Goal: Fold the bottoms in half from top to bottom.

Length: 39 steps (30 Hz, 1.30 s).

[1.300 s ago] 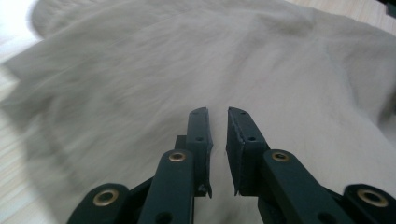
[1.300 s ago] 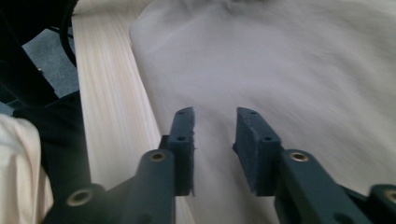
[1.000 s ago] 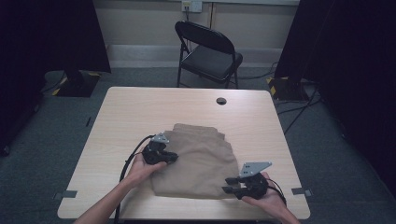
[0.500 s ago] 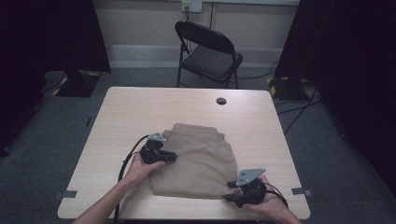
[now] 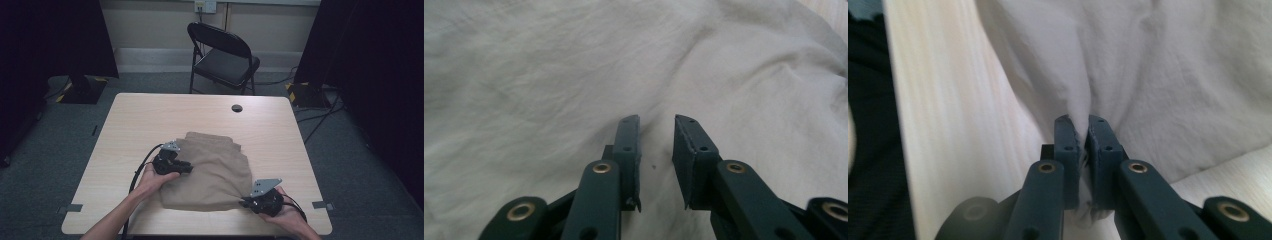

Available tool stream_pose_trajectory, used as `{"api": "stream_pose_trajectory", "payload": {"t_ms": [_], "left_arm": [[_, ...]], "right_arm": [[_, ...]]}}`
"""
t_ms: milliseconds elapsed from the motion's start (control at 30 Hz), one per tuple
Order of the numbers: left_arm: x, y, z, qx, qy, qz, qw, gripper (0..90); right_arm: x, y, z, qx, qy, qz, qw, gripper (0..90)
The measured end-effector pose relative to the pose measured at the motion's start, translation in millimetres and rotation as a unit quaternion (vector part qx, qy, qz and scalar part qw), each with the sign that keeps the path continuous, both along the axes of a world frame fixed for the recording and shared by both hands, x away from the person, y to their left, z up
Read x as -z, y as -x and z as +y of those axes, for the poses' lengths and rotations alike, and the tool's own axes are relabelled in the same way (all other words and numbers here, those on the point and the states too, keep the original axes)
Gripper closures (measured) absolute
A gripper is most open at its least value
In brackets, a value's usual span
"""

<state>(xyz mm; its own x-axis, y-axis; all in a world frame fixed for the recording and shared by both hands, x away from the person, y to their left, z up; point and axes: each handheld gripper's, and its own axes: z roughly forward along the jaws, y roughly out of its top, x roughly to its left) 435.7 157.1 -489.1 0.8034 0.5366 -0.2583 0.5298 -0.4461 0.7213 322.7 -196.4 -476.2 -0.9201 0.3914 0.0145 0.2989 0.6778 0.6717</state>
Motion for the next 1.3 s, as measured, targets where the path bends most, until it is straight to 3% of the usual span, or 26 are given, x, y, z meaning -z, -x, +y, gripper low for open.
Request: {"api": "stream_pose_trajectory", "payload": {"t_ms": [133,267,433,533,767,900,1000,1133,1300], "left_arm": [[-1.7,2.7,-3.5,0.017,0.005,-0.007,0.9998,70.3],[0.8,6.0,-11.6,0.031,-0.026,-0.01,0.9991,71.4],[1.3,6.2,-12.3,0.035,-0.032,-0.023,0.9986,73.9],[2.0,5.4,-11.1,0.033,-0.028,-0.019,0.9989,74.6],[3.2,4.3,-8.2,0.03,-0.022,-0.015,0.9992,78.0],[2.8,4.9,-8.9,0.03,-0.026,-0.017,0.9991,78.0],[1.3,6.3,-10.1,0.028,-0.034,-0.018,0.9989,78.0],[-3.1,9.4,-3.8,0.032,-0.032,-0.002,0.999,74.4],[-20.5,34.6,7.9,0.053,-0.007,-0.007,0.9985,69.5]], "right_arm": [[-12.3,0.7,-2.1,-0.015,-0.038,0.013,0.9991,85.5],[-26.4,-3.5,-5.4,-0.018,-0.068,0.013,0.9974,85.5],[-44.1,-24.4,-4.4,-0.01,-0.099,-0.002,0.995,85.5],[-47.0,-44.1,0.0,0.007,-0.108,-0.003,0.9941,85.6],[-28.3,-90.4,4.6,0.075,-0.128,0.019,0.9888,85.7],[-10.3,-106.6,16.4,0.09,-0.099,0.038,0.9903,85.8],[4.2,-110.8,26.3,0.092,-0.075,0.052,0.9915,85.9],[7.2,-110.7,25.2,0.103,-0.079,0.064,0.9895,86.1],[8.8,-106.5,19.2,0.126,-0.086,0.078,0.9852,86.3]]}}
